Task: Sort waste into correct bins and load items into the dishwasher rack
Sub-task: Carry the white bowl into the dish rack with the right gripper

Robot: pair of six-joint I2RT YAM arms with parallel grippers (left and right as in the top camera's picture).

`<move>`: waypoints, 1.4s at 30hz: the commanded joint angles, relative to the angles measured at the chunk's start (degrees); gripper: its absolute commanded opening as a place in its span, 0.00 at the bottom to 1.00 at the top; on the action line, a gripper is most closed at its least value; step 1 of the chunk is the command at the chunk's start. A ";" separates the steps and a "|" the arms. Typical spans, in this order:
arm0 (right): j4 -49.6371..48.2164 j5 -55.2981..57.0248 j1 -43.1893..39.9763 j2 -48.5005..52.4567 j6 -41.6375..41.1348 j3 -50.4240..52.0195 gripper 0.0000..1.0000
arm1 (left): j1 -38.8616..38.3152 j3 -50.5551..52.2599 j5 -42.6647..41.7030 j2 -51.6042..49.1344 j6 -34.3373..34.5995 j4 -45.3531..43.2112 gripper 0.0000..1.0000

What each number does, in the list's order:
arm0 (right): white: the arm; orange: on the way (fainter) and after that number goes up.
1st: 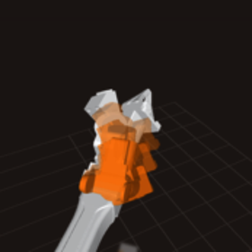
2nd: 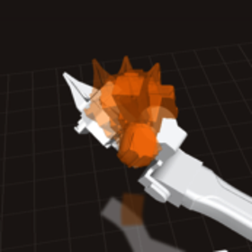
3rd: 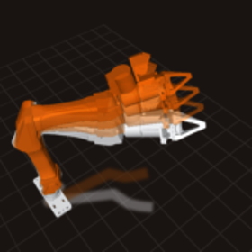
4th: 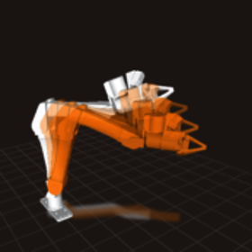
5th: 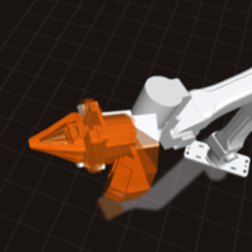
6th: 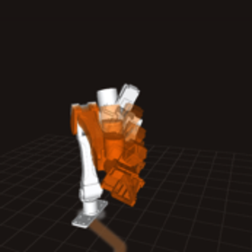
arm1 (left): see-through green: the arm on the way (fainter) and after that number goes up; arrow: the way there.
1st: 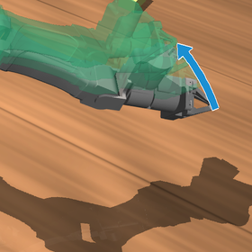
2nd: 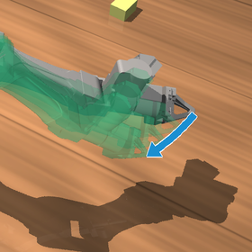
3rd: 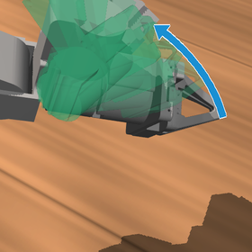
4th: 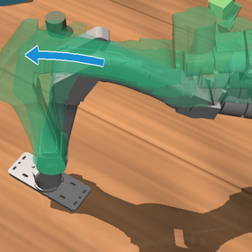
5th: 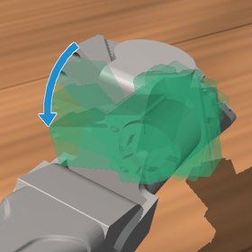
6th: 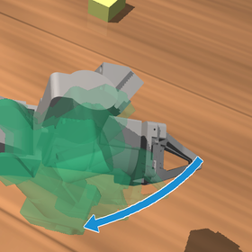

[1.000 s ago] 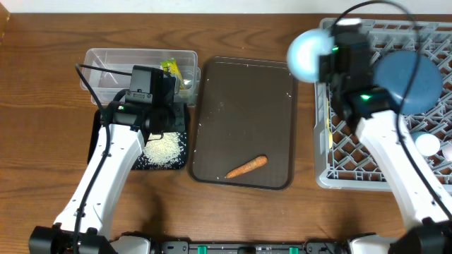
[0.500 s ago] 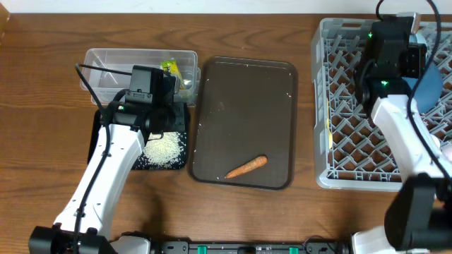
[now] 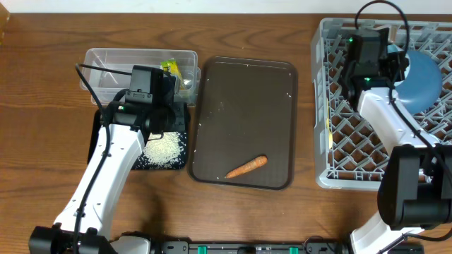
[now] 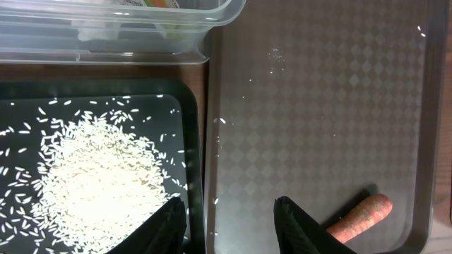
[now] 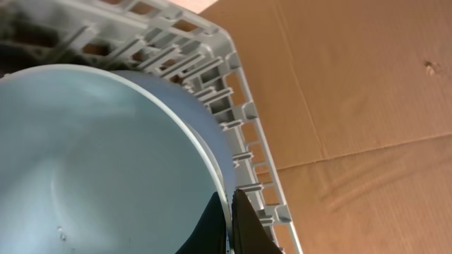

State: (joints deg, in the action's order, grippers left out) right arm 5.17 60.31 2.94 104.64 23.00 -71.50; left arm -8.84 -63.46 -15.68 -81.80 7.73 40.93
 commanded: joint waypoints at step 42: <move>19.17 7.76 7.21 1.88 -11.80 0.31 0.01 | 0.20 -0.74 0.33 0.59 0.09 0.57 0.44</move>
State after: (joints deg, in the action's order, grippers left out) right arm 23.83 74.19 9.32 105.49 11.64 -71.64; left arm -8.84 -63.46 -15.68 -81.80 7.73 41.15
